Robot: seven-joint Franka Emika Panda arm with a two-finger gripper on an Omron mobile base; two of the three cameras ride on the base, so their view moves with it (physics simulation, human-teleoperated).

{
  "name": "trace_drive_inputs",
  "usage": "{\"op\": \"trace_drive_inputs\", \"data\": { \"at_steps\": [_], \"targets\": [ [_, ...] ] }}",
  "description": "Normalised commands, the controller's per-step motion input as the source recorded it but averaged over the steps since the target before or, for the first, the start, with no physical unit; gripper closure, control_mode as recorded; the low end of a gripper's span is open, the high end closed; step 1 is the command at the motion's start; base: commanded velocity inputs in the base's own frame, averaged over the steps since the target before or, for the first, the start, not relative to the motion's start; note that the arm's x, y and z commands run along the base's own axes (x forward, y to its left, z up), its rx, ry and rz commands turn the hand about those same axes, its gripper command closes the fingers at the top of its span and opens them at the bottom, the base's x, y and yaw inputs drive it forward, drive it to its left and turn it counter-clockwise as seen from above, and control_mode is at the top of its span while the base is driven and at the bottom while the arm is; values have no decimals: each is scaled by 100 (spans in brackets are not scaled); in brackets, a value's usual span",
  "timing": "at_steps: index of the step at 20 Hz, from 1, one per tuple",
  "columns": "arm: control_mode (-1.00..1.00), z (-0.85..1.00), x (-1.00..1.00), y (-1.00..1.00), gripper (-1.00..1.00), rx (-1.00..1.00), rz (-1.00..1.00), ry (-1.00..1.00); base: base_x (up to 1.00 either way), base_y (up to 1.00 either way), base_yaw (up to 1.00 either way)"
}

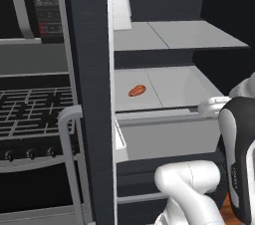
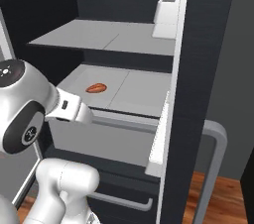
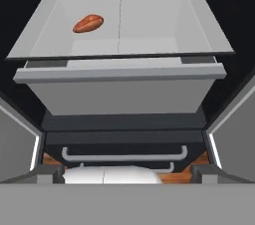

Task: Place one sweet potato and one steak in each tupperware on the nearby counter, to pack two identical lunches.

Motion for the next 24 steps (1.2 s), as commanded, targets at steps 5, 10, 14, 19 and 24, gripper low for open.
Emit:
{"op": "trace_drive_inputs", "data": {
  "at_steps": [5,10,14,19,24],
  "targets": [
    [-100,-25,4,0,-100,0,0,-1,15,0,0],
    [-100,-55,2,0,-100,-2,0,-16,0,0,0],
    [-100,-9,39,10,-100,0,0,-7,0,0,0],
    [-100,0,33,10,-100,2,0,-3,0,0,0],
    [-100,0,23,17,-100,4,-2,0,0,0,0]
  ]
}}
